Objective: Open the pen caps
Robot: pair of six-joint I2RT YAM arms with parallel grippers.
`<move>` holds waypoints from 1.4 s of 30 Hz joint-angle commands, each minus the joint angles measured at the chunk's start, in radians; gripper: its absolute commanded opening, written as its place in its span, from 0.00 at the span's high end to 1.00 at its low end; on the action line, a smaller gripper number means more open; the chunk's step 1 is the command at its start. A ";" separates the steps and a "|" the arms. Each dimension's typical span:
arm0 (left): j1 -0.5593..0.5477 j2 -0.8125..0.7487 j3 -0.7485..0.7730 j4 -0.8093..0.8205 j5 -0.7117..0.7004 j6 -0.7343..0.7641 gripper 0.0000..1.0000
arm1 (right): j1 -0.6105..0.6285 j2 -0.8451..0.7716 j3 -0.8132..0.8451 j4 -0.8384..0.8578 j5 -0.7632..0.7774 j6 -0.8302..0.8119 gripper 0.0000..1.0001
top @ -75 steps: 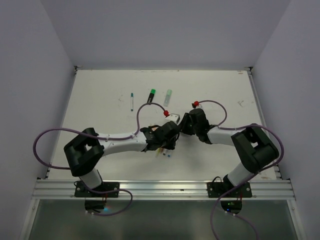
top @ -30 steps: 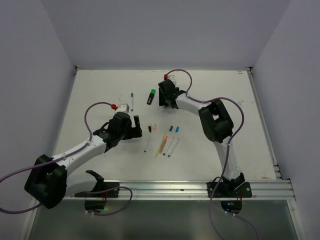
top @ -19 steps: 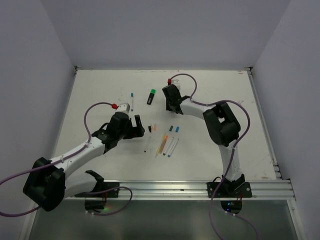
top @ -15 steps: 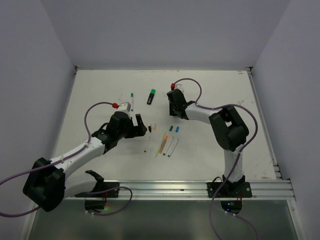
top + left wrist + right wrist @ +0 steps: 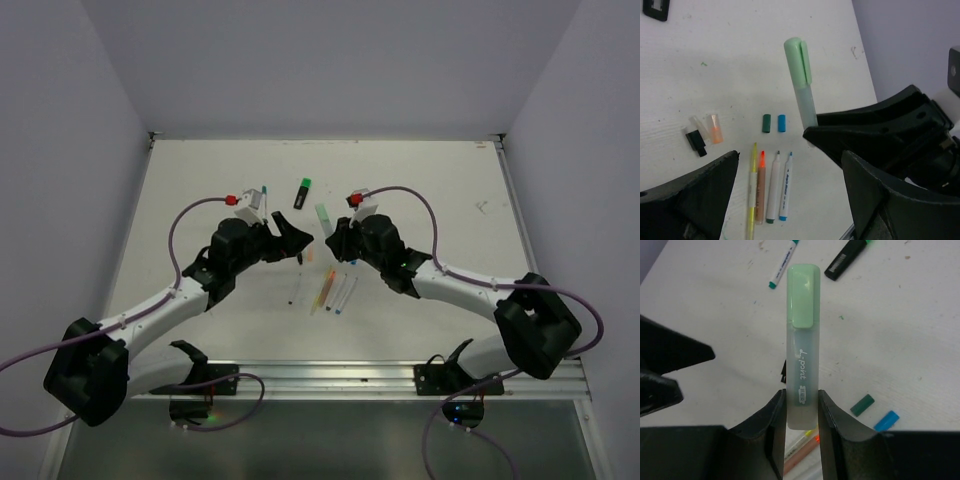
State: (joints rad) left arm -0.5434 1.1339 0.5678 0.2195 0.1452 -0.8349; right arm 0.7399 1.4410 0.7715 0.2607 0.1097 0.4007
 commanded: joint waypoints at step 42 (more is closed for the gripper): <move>-0.152 0.027 0.003 0.135 -0.176 0.219 1.00 | 0.154 -0.243 -0.098 0.062 0.015 0.046 0.41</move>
State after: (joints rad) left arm -0.7059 1.2125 0.5812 0.3664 -0.0715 -0.7895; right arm 0.8921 1.2556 0.6464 0.3737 0.1120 0.4534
